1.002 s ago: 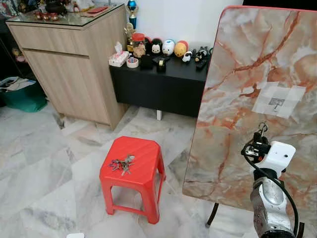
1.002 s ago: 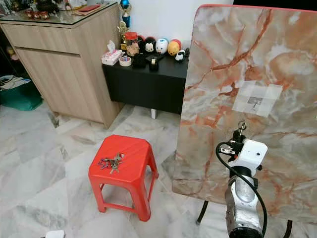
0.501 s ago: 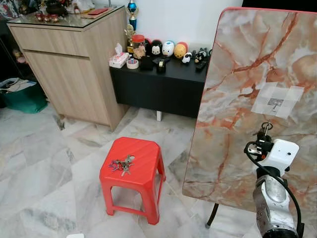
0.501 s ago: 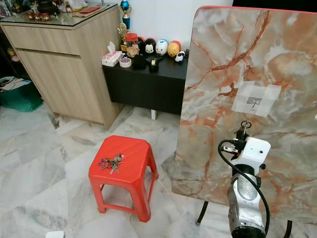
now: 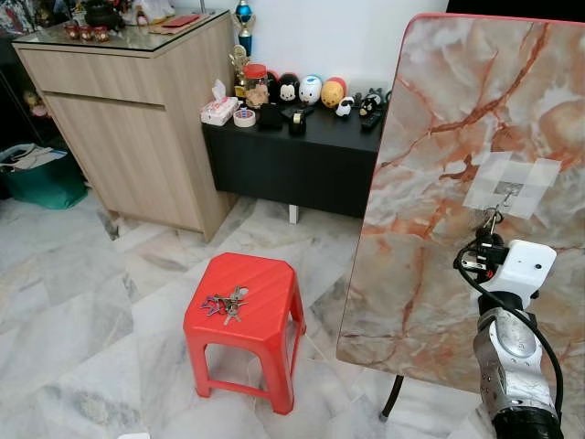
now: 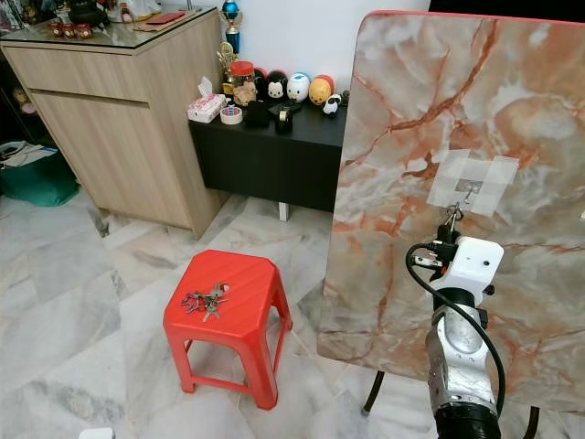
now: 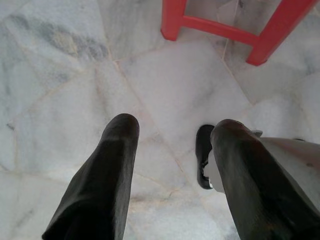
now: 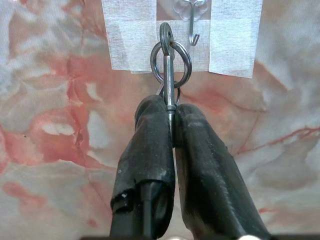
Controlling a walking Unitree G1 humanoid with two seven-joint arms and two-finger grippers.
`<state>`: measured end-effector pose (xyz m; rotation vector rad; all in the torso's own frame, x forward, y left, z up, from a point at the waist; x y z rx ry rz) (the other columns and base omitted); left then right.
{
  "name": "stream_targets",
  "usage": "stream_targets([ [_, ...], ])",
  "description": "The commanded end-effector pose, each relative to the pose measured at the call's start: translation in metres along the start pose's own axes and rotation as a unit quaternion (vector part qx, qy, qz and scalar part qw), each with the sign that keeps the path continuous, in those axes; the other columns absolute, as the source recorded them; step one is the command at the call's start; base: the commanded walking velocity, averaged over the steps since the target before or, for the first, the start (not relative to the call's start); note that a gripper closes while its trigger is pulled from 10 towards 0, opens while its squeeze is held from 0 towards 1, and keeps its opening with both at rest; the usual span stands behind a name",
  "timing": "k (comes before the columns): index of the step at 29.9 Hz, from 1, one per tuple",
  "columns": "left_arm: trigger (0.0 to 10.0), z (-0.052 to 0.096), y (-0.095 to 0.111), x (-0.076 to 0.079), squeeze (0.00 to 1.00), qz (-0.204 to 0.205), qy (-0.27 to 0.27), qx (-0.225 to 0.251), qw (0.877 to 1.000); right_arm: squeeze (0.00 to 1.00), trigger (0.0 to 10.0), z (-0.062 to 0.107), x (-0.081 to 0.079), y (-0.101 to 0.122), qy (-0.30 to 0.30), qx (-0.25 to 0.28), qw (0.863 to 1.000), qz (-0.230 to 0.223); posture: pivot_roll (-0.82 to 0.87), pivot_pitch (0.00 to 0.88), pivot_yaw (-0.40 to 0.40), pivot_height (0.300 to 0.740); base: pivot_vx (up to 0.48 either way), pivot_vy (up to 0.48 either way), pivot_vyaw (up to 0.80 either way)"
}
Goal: Hang keys on a hook
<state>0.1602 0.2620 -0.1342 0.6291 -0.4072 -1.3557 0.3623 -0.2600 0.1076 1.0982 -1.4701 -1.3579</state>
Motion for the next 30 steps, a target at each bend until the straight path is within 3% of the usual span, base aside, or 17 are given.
stream_targets([
  [1,10.0,0.003,-0.010,-0.004,0.00,0.000,0.004,-0.018,1.000,0.00,10.0,-0.005,0.003,0.010,-0.003,0.013,1.000,-0.002,0.04,0.000,-0.012,0.740,0.000,0.000,0.00],
  [23,10.0,0.003,-0.011,-0.009,0.00,-0.002,0.007,-0.025,1.000,0.00,10.0,-0.018,0.005,0.007,-0.001,-0.008,1.000,0.003,0.04,0.000,-0.002,0.740,0.000,0.000,0.00],
  [30,10.0,0.005,-0.014,-0.018,0.00,-0.002,0.012,-0.027,1.000,0.00,10.0,-0.019,0.008,0.007,-0.005,-0.008,1.000,0.003,0.04,0.000,0.001,0.740,0.000,0.000,0.00],
])
Point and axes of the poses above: a point about 5 cm out from each wrist's last joint towards the gripper, its own z axis pointing back from the gripper into the wrist, its own y axis along the axis of the wrist's last joint, x = y × z, the point moved 6 cm from there along -z, pointing out of the wrist towards the gripper, and after that the axes turned 3 degrees about z, right-handed, at the moved point
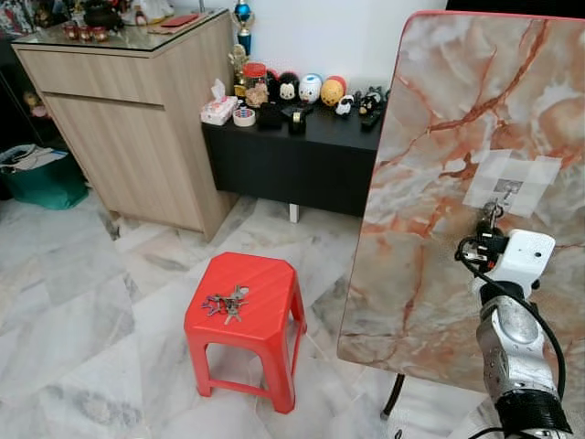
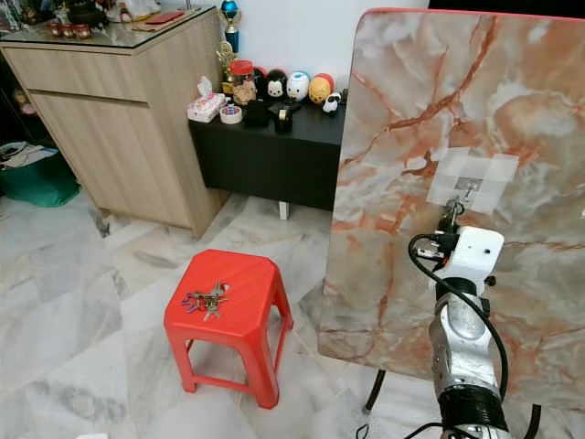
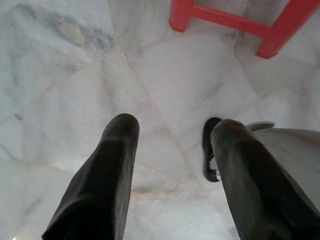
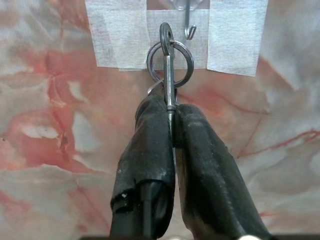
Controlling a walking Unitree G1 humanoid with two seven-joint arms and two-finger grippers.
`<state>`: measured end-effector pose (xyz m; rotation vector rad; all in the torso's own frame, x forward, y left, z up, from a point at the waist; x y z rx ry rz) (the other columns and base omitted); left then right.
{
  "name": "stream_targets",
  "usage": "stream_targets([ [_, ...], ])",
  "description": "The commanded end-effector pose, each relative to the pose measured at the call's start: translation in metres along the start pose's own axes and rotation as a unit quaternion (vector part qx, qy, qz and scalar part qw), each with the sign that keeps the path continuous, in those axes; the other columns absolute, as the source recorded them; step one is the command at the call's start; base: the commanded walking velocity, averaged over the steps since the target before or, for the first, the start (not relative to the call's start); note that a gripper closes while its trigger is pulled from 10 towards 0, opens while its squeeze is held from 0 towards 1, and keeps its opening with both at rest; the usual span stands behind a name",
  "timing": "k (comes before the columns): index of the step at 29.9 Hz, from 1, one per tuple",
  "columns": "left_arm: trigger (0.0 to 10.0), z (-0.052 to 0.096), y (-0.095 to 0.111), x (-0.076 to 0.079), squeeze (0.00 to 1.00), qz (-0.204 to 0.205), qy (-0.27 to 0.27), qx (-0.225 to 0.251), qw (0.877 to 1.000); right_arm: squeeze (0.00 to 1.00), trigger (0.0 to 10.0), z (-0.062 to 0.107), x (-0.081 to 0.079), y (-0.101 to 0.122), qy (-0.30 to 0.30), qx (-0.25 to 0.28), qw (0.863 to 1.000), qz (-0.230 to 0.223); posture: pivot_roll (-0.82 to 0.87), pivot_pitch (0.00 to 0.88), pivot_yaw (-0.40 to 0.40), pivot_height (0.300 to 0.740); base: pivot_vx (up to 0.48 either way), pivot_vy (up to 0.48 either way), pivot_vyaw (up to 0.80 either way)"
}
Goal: Hang keys on a hook
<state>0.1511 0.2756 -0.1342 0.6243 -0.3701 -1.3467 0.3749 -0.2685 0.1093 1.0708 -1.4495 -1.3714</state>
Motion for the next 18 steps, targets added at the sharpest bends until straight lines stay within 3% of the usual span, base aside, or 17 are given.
stream_targets([
  [1,10.0,0.002,-0.008,-0.003,0.00,-0.004,0.000,-0.014,1.000,0.00,10.0,-0.004,0.003,0.007,-0.005,0.007,1.000,-0.002,0.04,0.000,0.001,0.740,0.000,0.000,0.00],
  [8,10.0,0.001,-0.010,0.009,0.00,-0.010,-0.007,-0.015,1.000,0.00,10.0,0.004,0.008,0.004,-0.015,0.015,1.000,-0.006,0.04,0.000,0.003,0.740,0.000,0.000,0.00],
  [18,10.0,0.000,-0.005,0.006,0.00,-0.013,-0.006,-0.013,1.000,0.00,10.0,0.009,0.013,0.007,-0.025,0.028,0.999,-0.011,0.04,0.000,0.005,0.740,0.000,0.000,0.00],
])
Point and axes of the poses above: a point about 5 cm out from each wrist's last joint towards the gripper, its own z axis pointing back from the gripper into the wrist, its own y axis along the axis of the wrist's last joint, x = y × z, the point moved 6 cm from there along -z, pointing out of the wrist towards the gripper, and after that the axes turned 3 degrees about z, right-handed, at the moved point
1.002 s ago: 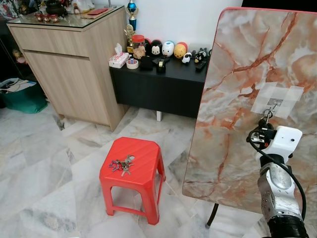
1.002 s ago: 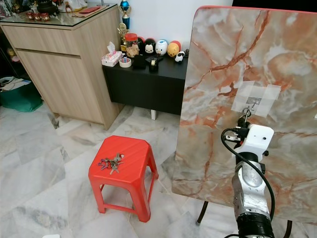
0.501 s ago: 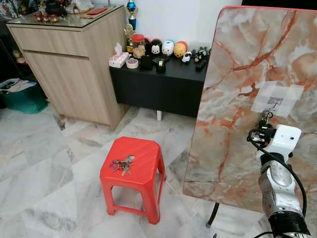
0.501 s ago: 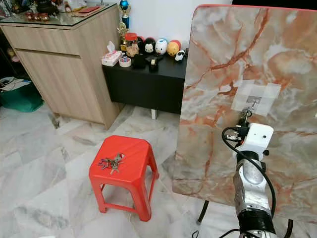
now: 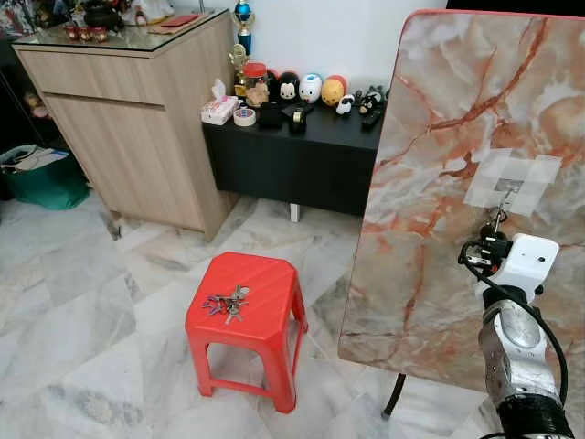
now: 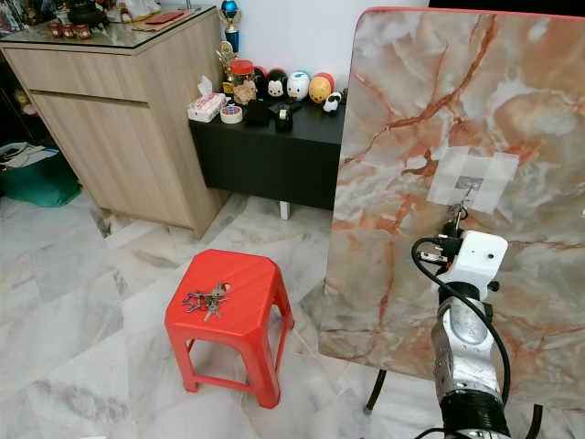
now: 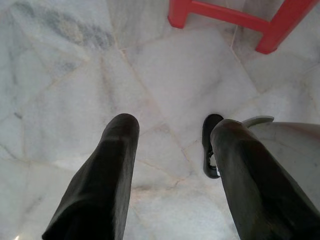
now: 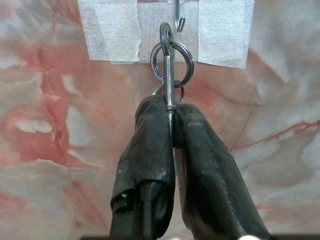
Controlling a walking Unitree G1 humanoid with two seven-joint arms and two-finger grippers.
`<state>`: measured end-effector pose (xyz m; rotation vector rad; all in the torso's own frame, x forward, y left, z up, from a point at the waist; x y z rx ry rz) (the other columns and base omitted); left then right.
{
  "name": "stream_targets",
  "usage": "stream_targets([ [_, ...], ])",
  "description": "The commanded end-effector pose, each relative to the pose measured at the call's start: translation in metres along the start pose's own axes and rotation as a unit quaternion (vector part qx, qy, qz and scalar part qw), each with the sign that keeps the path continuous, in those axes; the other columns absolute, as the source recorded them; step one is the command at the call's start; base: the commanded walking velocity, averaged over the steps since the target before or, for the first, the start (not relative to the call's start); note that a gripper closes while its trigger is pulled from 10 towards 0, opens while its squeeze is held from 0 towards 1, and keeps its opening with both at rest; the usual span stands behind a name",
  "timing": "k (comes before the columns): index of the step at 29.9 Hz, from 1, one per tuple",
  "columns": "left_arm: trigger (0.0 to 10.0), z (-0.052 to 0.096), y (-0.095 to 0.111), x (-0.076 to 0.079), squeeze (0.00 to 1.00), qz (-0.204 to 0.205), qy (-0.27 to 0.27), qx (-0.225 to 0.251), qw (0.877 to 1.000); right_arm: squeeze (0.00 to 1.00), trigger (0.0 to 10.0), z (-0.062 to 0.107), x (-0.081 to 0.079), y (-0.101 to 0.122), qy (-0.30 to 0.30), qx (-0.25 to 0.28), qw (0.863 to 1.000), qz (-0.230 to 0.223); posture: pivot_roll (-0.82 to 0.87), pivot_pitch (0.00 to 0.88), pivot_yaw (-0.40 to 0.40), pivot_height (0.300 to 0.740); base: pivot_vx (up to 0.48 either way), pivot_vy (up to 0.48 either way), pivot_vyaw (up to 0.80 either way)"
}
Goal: Hang keys on a hook
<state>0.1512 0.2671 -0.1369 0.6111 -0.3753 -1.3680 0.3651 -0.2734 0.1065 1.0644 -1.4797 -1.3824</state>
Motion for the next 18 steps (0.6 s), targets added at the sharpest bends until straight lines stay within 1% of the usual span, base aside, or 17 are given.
stream_targets([
  [1,10.0,0.001,0.000,-0.010,0.00,-0.005,0.005,-0.008,1.000,0.00,10.0,0.002,0.007,0.011,-0.015,0.026,0.999,-0.012,0.04,0.000,0.004,0.740,0.000,0.000,0.00],
  [4,10.0,0.001,0.001,-0.015,0.00,-0.006,0.007,-0.005,1.000,0.00,10.0,0.004,0.006,0.009,-0.014,0.025,1.000,-0.012,0.04,0.000,0.006,0.740,0.000,0.000,0.00],
  [7,10.0,0.002,0.001,-0.015,0.00,-0.006,0.007,-0.004,1.000,0.00,10.0,0.004,0.006,0.009,-0.013,0.025,1.000,-0.012,0.04,0.000,0.005,0.740,0.000,0.000,0.00],
  [9,10.0,0.002,0.000,-0.014,0.00,-0.007,0.007,-0.004,1.000,0.00,10.0,0.004,0.005,0.009,-0.011,0.025,1.000,-0.009,0.04,0.000,0.005,0.740,0.000,0.000,0.00],
  [14,10.0,0.001,-0.001,-0.005,0.00,-0.010,0.003,-0.002,1.000,0.00,10.0,0.001,0.003,0.014,-0.007,0.032,0.999,-0.005,0.04,0.000,0.005,0.740,0.000,0.000,0.00],
  [18,10.0,0.001,-0.002,-0.003,0.00,-0.010,0.003,-0.003,1.000,0.00,10.0,-0.001,0.000,0.017,-0.003,0.036,0.999,-0.006,0.04,0.000,0.005,0.740,0.000,0.000,0.00],
])
Point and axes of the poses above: a point about 5 cm out from each wrist's last joint towards the gripper, its own z axis pointing back from the gripper into the wrist, its own y axis along the axis of the wrist's last joint, x = y × z, the point moved 6 cm from there along -z, pointing out of the wrist towards the gripper, and after that the axes turned 3 degrees about z, right-handed, at the moved point
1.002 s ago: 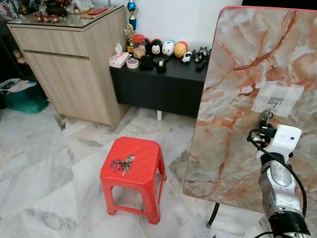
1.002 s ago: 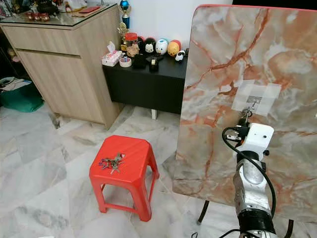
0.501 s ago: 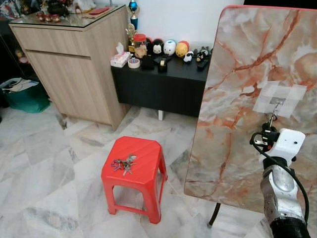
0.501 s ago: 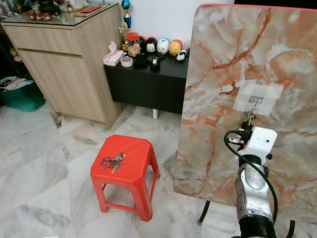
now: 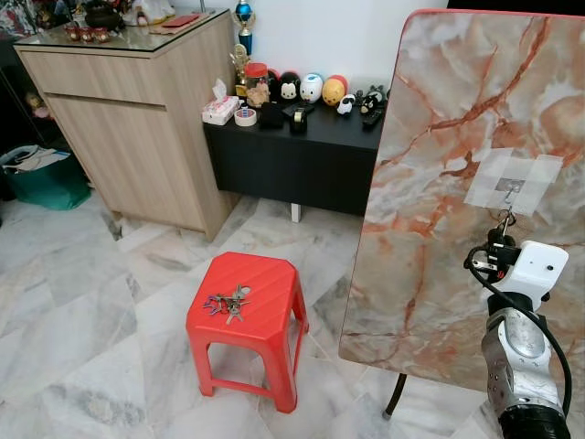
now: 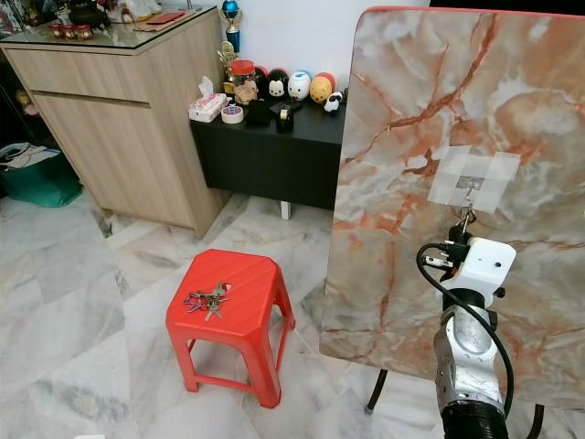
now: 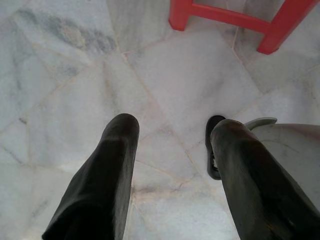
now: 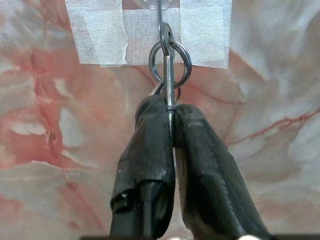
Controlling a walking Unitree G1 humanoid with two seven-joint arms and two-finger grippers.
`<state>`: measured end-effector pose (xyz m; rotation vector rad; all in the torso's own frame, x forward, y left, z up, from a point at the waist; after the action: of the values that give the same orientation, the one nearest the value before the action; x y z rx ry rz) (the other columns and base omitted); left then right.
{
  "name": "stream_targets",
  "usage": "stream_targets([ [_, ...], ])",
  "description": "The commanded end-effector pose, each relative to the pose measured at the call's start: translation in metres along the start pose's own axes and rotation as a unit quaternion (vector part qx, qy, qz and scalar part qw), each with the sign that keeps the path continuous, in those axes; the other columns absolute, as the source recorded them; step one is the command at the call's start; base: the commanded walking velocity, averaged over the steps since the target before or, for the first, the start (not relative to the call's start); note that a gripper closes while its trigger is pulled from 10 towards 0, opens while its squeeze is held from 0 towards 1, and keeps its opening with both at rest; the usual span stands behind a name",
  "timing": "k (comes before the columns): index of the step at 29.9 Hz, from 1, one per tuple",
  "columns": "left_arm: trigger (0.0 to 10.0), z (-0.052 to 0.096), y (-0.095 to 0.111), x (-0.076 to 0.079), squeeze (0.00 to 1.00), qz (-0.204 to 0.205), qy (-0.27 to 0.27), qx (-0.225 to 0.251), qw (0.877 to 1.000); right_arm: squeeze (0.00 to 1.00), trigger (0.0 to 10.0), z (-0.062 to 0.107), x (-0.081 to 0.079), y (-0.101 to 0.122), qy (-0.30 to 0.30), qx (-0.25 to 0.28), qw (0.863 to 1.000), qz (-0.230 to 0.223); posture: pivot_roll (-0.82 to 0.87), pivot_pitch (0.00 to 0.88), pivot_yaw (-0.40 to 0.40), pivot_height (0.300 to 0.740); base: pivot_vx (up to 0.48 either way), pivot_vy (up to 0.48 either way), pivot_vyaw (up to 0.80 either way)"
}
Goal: Hang keys on a hook
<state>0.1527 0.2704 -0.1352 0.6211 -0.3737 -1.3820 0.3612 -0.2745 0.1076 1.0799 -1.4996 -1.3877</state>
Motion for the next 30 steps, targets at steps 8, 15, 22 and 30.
stream_targets([
  [8,10.0,0.002,-0.008,-0.001,0.00,-0.003,0.002,-0.011,1.000,0.00,10.0,-0.005,-0.003,0.017,0.001,0.029,1.000,-0.002,0.04,0.000,0.008,0.740,0.000,0.000,0.00],
  [15,10.0,0.003,-0.010,-0.003,0.00,-0.003,0.003,-0.013,1.000,0.00,10.0,-0.002,-0.001,0.014,-0.003,0.026,1.000,-0.003,0.04,0.000,0.010,0.740,0.000,0.000,0.00],
  [22,10.0,0.004,-0.013,-0.005,0.00,-0.002,0.005,-0.017,1.000,0.00,10.0,0.003,-0.002,0.011,0.000,0.023,1.000,0.000,0.04,0.000,0.006,0.740,0.000,0.000,0.00],
  [30,10.0,0.005,-0.015,-0.003,0.00,-0.003,0.004,-0.020,1.000,0.00,10.0,0.009,-0.006,0.004,0.006,0.013,1.000,-0.003,0.04,0.000,0.007,0.740,0.000,0.000,0.00],
])
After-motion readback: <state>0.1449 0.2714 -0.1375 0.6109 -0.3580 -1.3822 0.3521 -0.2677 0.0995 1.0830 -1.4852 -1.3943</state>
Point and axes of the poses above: a point about 5 cm out from each wrist's last joint towards the gripper, its own z axis pointing back from the gripper into the wrist, its own y axis along the axis of the wrist's last joint, x = y × z, the point moved 6 cm from there along -z, pointing out of the wrist towards the gripper, and after that the axes turned 3 degrees about z, right-handed, at the moved point
